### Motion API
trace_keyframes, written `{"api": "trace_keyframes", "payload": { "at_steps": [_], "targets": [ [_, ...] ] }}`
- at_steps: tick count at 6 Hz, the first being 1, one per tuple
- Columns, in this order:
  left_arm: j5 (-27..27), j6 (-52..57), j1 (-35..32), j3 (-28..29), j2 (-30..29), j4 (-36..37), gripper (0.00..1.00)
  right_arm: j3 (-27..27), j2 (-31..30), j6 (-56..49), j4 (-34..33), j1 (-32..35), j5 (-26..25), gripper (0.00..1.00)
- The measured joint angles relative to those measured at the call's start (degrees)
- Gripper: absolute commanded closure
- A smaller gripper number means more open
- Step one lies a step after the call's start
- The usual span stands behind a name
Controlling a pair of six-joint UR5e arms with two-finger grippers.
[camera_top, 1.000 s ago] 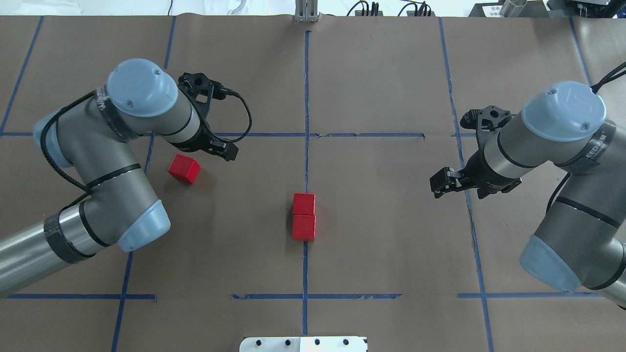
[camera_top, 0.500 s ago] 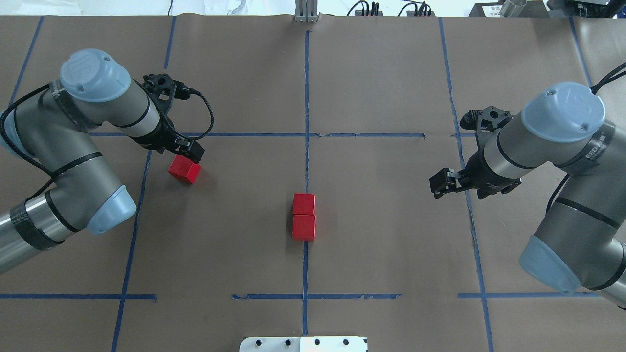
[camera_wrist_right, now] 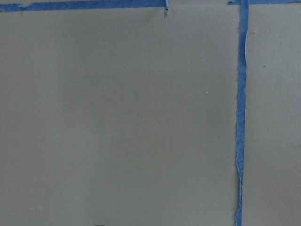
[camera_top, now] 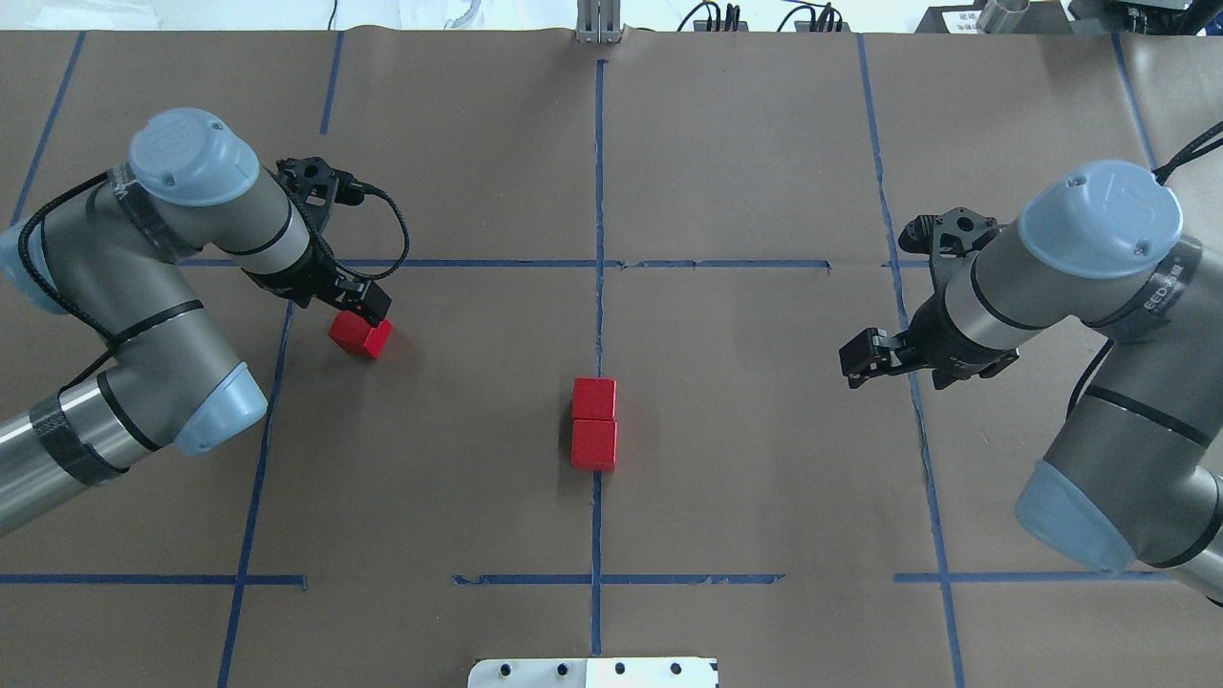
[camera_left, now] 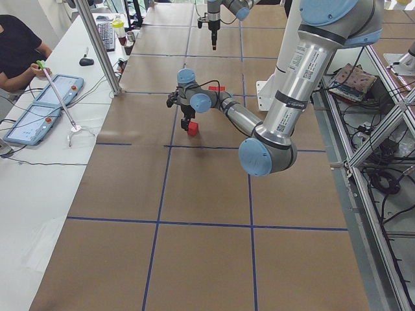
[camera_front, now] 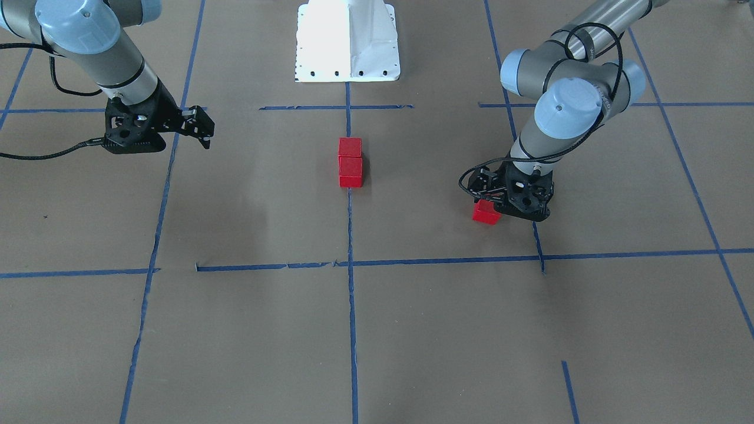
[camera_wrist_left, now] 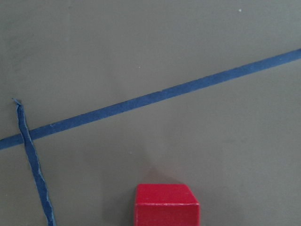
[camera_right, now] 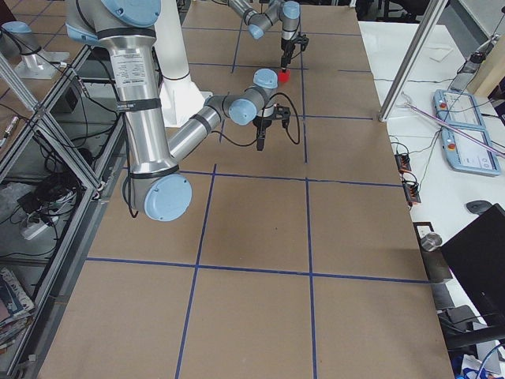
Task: Form red blocks into L shape at center
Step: 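Carry the last red cube with the left gripper toward the two-cube column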
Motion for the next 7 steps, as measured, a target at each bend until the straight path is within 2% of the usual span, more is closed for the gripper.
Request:
{"api": "trace_keyframes", "payload": {
  "at_steps": [4,5,6,7],
  "targets": [
    [0.07,-1.32,0.81,1.59,-0.66,-0.16,0.01,-0.02,-0.01,0.04,0.00,0.00,0.00,0.00],
    [0.10,-1.28,1.57,1.66,-0.64,-0.20,0.08,-0.06,-0.02,0.02,0.00,0.00,0.00,0.00],
    [0.16,-1.17,2.44,1.79,-0.70,-0.22,0.34,-0.08,-0.02,0.01,0.00,0.00,0.00,0.00],
    [0.51,-1.16,2.92,1.92,-0.82,-0.67,0.84,-0.12,-0.09,0.00,0.00,0.00,0.00,0.00]
  ]
}}
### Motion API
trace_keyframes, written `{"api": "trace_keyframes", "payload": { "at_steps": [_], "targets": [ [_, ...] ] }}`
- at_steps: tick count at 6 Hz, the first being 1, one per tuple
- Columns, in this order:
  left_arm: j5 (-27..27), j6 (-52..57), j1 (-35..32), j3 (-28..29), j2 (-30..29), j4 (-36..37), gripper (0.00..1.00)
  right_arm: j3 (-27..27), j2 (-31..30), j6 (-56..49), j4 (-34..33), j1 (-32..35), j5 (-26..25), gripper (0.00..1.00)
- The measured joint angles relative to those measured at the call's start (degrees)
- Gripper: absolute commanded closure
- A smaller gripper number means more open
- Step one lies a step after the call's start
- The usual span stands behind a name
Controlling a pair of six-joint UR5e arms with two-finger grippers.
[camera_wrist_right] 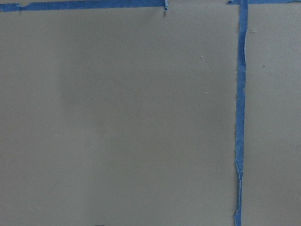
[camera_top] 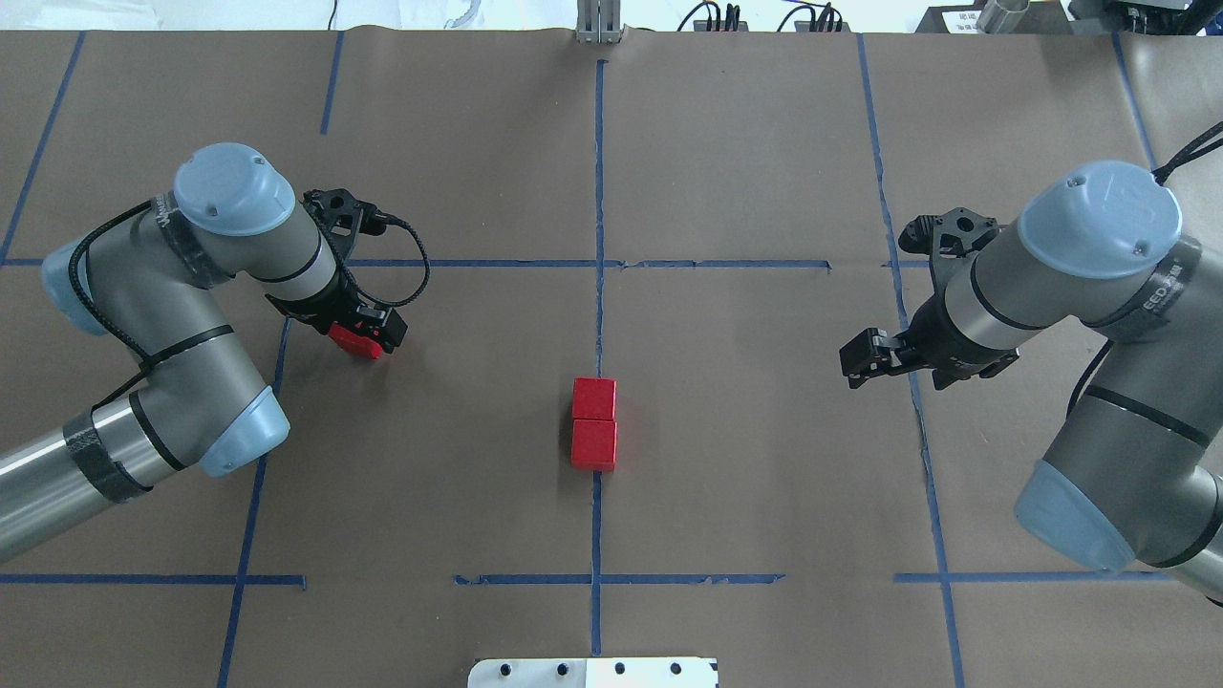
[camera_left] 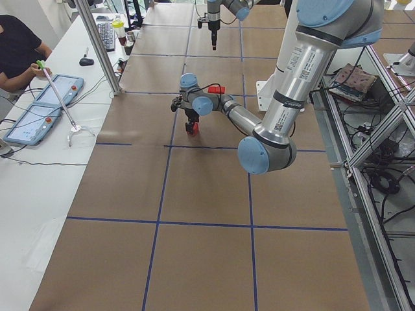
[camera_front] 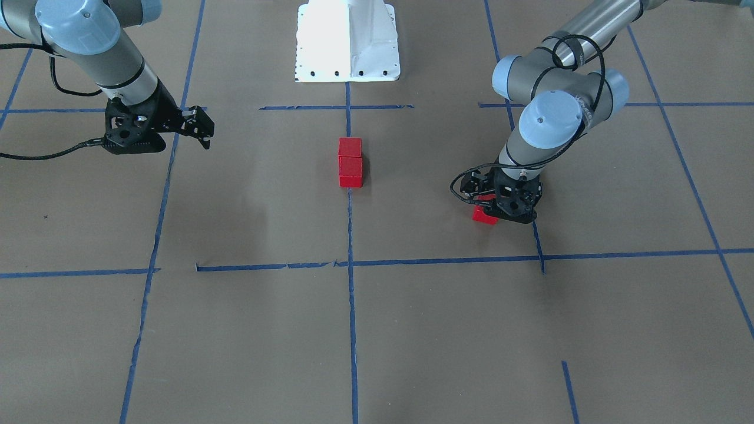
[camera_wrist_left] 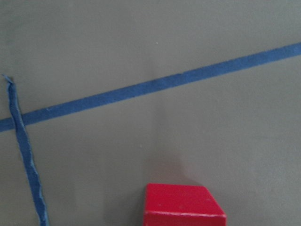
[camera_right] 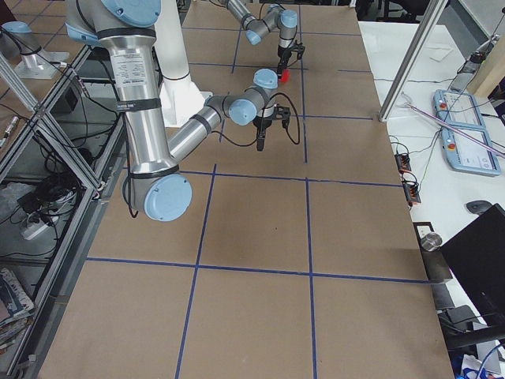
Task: Form red blocks into L shape at center
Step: 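Carry the last red cube with the left gripper toward the two-cube column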
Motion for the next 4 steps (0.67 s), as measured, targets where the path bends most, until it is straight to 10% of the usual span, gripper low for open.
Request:
{"api": "trace_keyframes", "payload": {
  "at_steps": [1,4],
  "targets": [
    [1.12,-0.17,0.12,-0.10,-0.50,-0.66,1.00,0.02,-0.09,0.00,0.00,0.03,0.00,0.00],
    [6.98,-12.09,-0.03,-1.34,-5.35,-0.44,1.00,0.44,-0.19,0.02,0.00,0.14,0.02,0.00]
  ]
}}
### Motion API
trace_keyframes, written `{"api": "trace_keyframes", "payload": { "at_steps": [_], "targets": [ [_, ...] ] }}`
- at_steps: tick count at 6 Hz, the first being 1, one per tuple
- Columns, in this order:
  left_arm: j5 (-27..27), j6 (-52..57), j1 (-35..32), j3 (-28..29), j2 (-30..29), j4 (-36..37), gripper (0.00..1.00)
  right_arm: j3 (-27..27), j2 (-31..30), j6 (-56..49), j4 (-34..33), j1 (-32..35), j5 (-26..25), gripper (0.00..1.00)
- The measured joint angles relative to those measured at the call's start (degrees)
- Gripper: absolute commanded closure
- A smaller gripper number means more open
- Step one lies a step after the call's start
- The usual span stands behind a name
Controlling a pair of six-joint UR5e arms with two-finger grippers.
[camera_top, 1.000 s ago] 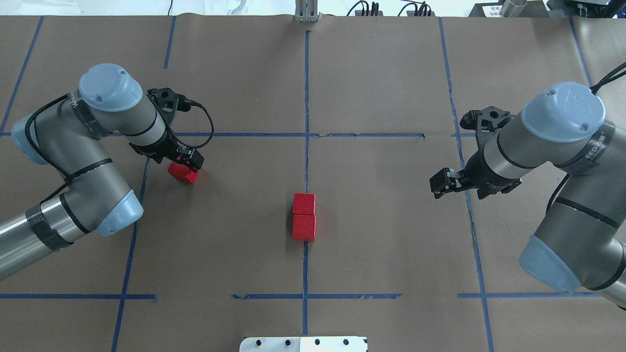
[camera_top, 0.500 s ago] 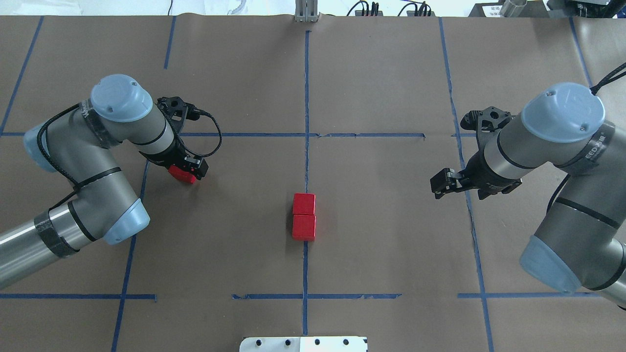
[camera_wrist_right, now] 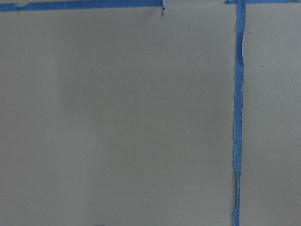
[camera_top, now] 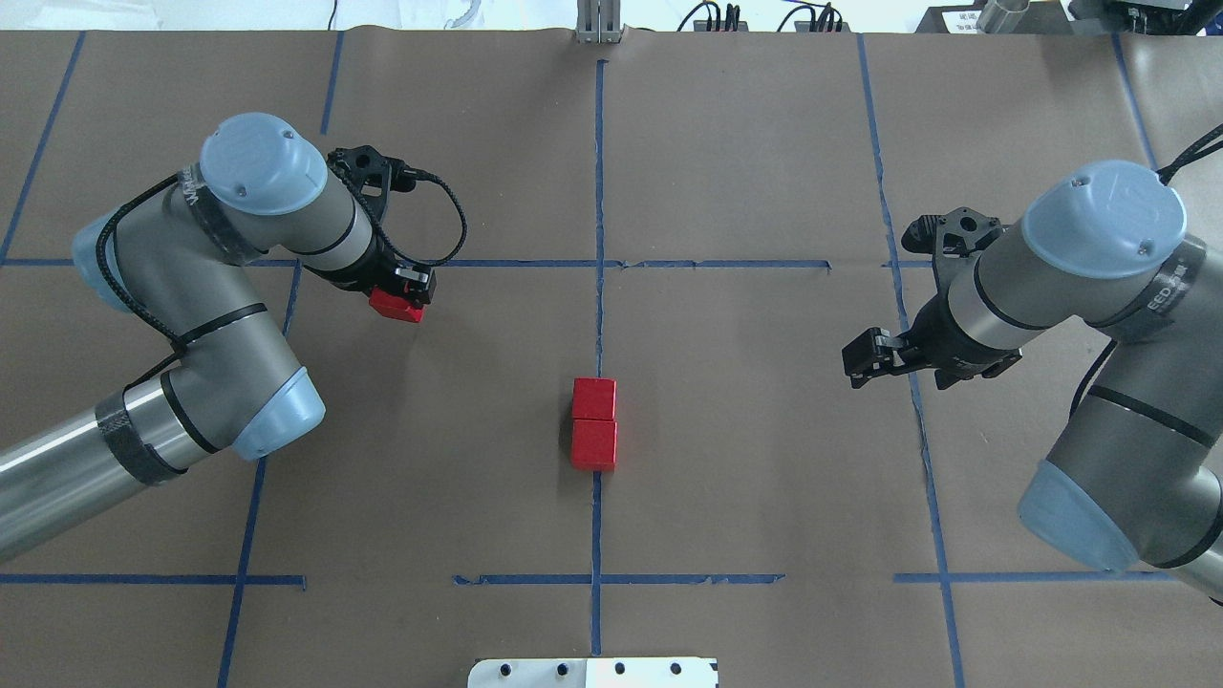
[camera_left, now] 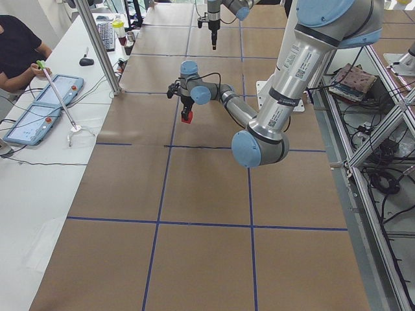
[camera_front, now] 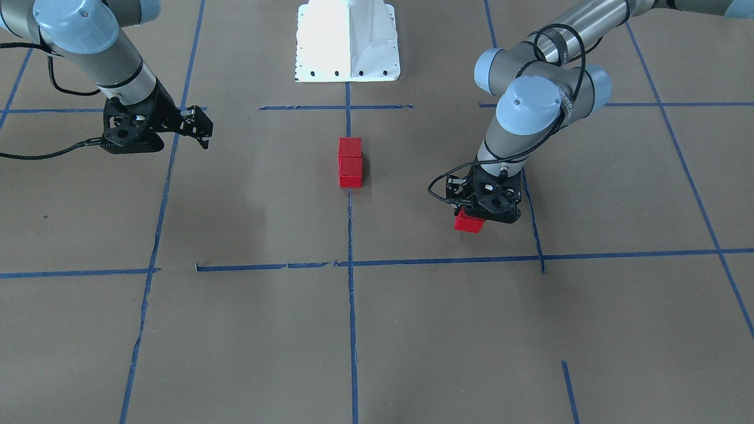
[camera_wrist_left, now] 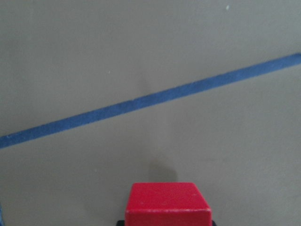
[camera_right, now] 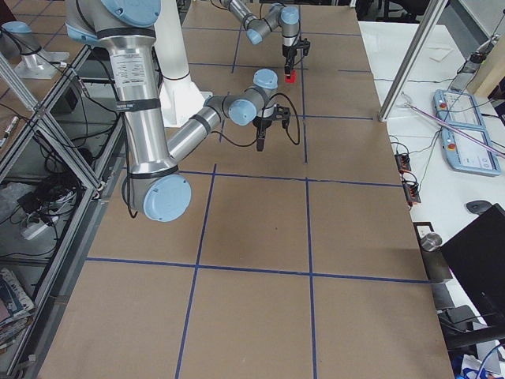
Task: Form red blocks into L shape at center
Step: 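Carry the last red cube with the left gripper toward the two-cube column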
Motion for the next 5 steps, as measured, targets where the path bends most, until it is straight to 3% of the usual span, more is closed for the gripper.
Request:
{"api": "trace_keyframes", "payload": {
  "at_steps": [1,3,5],
  "targets": [
    [1.84,-10.42,0.86,-1.58,-0.69,0.90,1.00,0.40,-0.04,0.04,0.00,0.06,0.04,0.00],
    [2.87,-34.19,4.78,-5.12,-4.27,10.97,1.00,1.07,-0.12,0.06,-0.02,0.11,0.13,0.00],
    [4.96,-63.19,8.98,-5.49,-7.45,15.55,1.00,1.50,-0.17,0.18,-0.02,0.12,0.15,0.00]
  ]
}}
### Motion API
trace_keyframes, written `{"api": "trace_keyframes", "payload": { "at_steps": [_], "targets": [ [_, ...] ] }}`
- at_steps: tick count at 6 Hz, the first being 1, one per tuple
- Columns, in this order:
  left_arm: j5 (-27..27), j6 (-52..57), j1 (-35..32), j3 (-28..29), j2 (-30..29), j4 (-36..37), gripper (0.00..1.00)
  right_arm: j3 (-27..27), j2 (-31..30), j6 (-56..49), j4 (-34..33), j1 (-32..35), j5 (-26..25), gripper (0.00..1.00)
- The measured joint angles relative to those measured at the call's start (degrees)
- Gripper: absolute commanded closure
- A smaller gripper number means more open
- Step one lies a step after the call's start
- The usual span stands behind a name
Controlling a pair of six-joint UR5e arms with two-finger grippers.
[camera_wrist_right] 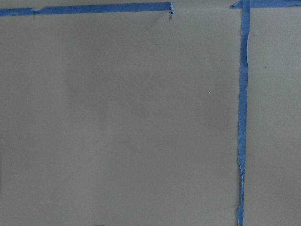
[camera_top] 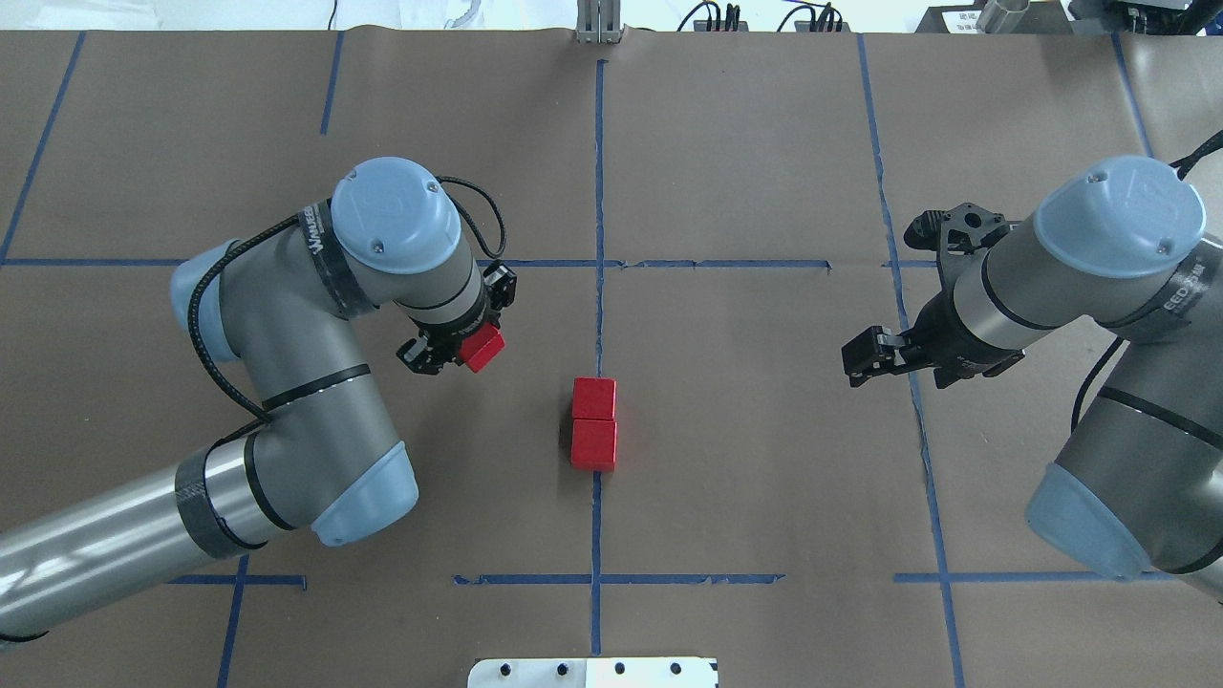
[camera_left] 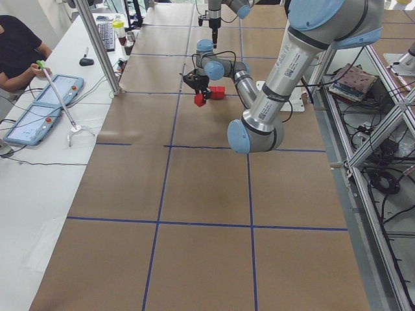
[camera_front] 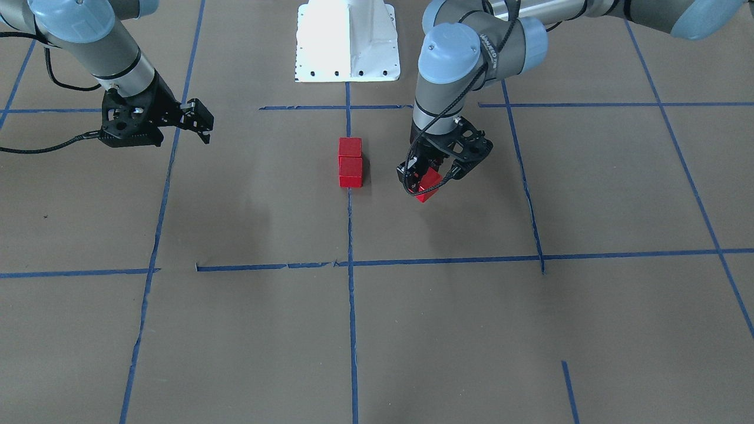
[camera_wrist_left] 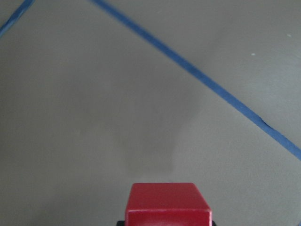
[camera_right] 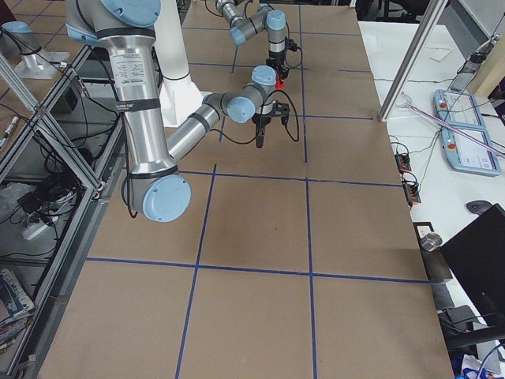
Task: Form red blocks into L shape at center
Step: 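Carry the last red cube with the left gripper toward the two-cube column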
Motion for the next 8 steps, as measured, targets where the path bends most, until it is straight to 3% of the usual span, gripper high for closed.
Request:
{"api": "trace_keyframes", "payload": {
  "at_steps": [4,8],
  "targets": [
    [0.63,-35.92,3.03,2.11,-0.68,-6.49,1.00,0.52,0.08,0.30,0.02,-0.04,-0.13,0.00],
    [0.39,-45.09,4.13,3.76,-1.08,-7.53,1.00,0.63,0.00,0.49,-0.02,-0.03,-0.17,0.00]
  ]
}}
